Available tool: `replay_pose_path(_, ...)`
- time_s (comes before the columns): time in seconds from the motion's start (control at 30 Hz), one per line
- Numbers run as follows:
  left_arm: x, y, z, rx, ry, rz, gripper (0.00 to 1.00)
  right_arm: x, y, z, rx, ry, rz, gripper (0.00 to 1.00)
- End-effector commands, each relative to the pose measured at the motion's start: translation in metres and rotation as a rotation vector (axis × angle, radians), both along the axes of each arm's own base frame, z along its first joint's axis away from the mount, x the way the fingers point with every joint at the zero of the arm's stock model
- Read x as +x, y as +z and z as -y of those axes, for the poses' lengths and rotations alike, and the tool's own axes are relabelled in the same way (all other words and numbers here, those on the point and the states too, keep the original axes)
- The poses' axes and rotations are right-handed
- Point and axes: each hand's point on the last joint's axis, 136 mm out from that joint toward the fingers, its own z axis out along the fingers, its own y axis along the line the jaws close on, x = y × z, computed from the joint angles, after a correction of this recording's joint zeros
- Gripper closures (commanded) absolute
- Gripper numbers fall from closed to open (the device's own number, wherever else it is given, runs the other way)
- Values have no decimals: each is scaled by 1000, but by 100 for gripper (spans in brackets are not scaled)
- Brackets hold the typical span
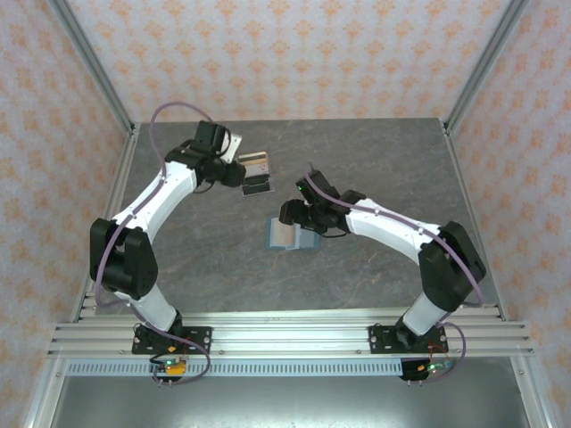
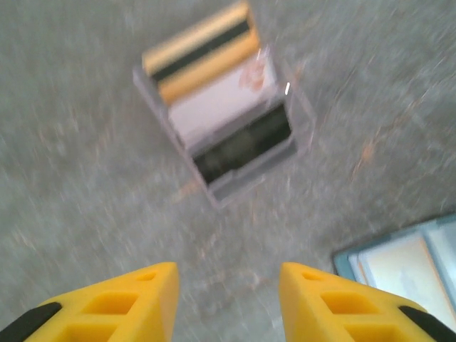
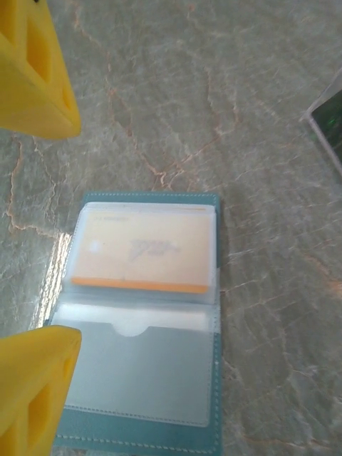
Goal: Take the credit cards out of the card holder
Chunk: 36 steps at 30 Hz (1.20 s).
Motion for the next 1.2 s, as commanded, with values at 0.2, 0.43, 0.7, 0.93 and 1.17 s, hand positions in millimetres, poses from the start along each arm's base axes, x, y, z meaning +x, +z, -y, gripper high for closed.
replay_pose_path(0.2, -35, -22, -23, -132, 381, -79, 52, 8, -47, 1, -165, 5, -65, 40)
replay_pose_path(0.43, -51, -44, 8, -313, 419, -170, 38, 9, -72, 4, -236, 20, -103, 48)
replay_pose_path(0.7, -63, -57, 74, -526, 331, -309, 41, 4, -94, 22, -330, 7, -126, 53)
replay_pose_path(0.93, -74, -74, 108, -556, 273, -397, 50, 1, -103, 28, -348, 12, -131, 61)
replay_pose_path(1.17, -78, -91, 125, -524, 248, -452, 57, 1, -101, 23, -277, 16, -126, 63)
